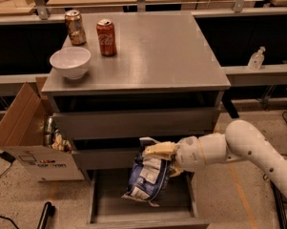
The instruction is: Pick blue chip bag from bottom drawer and place on counter
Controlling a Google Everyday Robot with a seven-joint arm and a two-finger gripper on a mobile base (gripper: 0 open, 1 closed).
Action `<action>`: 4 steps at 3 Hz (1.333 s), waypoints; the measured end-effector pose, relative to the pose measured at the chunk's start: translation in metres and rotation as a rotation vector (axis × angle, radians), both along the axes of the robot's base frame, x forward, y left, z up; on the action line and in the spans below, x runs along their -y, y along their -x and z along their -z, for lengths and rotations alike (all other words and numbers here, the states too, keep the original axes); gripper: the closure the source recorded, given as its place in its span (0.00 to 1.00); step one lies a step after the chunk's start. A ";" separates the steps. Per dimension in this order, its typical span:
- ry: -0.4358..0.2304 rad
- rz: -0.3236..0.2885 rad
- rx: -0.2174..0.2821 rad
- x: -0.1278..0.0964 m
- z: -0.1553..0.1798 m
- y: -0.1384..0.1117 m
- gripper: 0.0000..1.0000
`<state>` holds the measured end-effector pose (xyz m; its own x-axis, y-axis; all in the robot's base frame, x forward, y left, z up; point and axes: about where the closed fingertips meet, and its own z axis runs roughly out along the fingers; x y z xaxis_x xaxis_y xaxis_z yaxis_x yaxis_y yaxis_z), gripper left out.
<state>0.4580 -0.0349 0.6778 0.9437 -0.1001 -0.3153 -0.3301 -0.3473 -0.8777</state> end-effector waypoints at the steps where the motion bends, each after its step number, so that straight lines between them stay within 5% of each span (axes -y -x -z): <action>1: 0.083 -0.018 0.158 0.012 -0.056 -0.017 1.00; 3: 0.193 -0.004 0.351 0.041 -0.147 -0.057 1.00; 4: 0.222 0.057 0.417 0.054 -0.202 -0.111 1.00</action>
Offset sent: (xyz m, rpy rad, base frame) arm 0.0485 -0.0510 0.1644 -0.2134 -0.4229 -0.0005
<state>0.5691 -0.0891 0.8794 0.9762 -0.1777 0.1244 0.0107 -0.5334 -0.8458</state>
